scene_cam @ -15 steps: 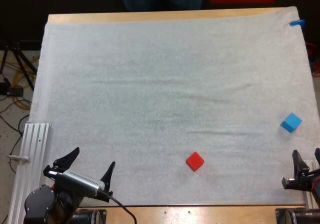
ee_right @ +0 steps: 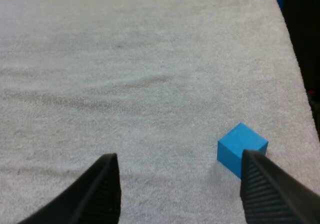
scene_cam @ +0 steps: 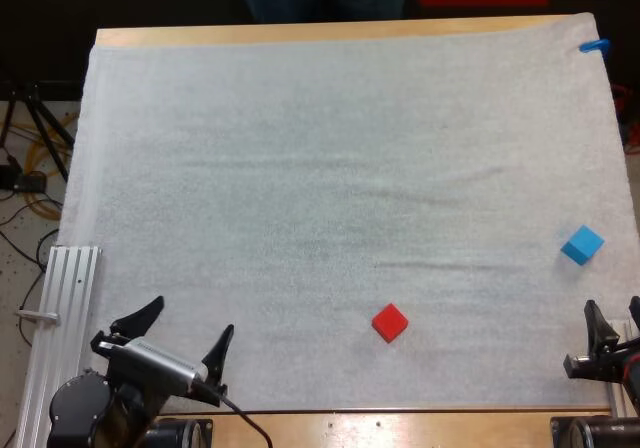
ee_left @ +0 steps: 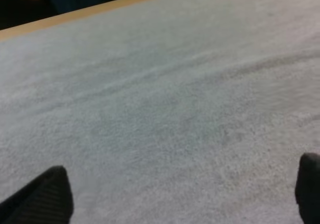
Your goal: Stack red cube on blue cube
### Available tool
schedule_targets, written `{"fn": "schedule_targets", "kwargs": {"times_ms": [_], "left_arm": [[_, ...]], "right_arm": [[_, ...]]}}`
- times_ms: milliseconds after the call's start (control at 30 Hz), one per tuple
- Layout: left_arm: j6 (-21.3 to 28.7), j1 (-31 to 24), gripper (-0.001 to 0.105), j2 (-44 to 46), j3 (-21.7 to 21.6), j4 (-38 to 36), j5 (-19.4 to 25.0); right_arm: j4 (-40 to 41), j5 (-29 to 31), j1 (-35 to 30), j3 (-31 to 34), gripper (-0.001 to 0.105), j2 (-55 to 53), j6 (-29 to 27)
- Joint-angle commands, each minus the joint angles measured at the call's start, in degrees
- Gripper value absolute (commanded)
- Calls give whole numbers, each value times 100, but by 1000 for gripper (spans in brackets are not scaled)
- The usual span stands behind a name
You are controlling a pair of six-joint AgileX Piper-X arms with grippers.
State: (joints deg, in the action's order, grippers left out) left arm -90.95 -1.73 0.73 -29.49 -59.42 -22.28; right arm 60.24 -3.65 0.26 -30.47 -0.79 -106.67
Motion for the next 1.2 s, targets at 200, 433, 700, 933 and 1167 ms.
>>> {"fn": "schedule_targets", "kwargs": {"times_ms": [200,433,700,933,1167], "left_arm": [[-46,871,87,24,-320,104,-66],[-4,1551,87,-991,-980,-3,-291],[261,2440,87,-1731,-1583,-26,-358],[303,3322,87,-2024,-1889,-322,-358],[303,3420,87,-2029,-1907,-326,-310]], "right_arm": [[232,-309,6,-443,53,244,23],[301,-702,6,-1046,53,1155,-141],[499,-1039,64,-1661,53,2085,-299],[810,-1050,666,-2143,53,2655,-573],[861,-1038,1176,-2440,53,3078,-584]]}}
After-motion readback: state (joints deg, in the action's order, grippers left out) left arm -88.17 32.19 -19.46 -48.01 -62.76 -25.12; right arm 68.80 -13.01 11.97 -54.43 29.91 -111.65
